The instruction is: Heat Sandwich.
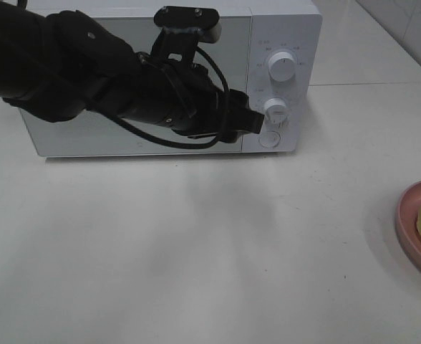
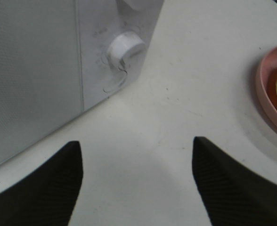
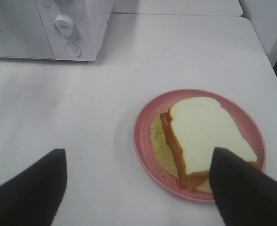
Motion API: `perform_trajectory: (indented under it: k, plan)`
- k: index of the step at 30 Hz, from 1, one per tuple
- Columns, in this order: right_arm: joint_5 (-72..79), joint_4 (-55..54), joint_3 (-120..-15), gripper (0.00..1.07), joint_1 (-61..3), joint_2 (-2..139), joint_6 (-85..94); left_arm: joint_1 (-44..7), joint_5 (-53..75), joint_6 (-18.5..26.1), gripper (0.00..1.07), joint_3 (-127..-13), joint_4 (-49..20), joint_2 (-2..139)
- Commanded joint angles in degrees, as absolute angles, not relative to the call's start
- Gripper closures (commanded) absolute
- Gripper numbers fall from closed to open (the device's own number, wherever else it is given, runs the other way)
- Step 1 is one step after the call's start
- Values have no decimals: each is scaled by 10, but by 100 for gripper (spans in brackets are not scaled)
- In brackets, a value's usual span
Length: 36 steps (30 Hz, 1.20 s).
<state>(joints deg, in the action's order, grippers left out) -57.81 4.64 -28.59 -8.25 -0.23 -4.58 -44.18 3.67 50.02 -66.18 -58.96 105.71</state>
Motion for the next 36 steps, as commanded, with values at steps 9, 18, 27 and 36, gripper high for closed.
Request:
perform_trajectory:
  k: [9, 18, 27, 36]
  plan:
    - [-570, 50, -286, 32, -82, -18, -45, -407, 119, 423, 36, -632, -482, 988]
    - [-570, 50, -286, 32, -82, -18, -45, -332, 278, 115, 35, -632, -134, 911]
    - [-570, 50, -286, 32, -82, -18, -45, -331, 437, -43, 17, -631, 38, 866]
    - [-570, 50, -286, 32, -82, -18, -45, -238, 515, -29, 17, -627, 15, 829]
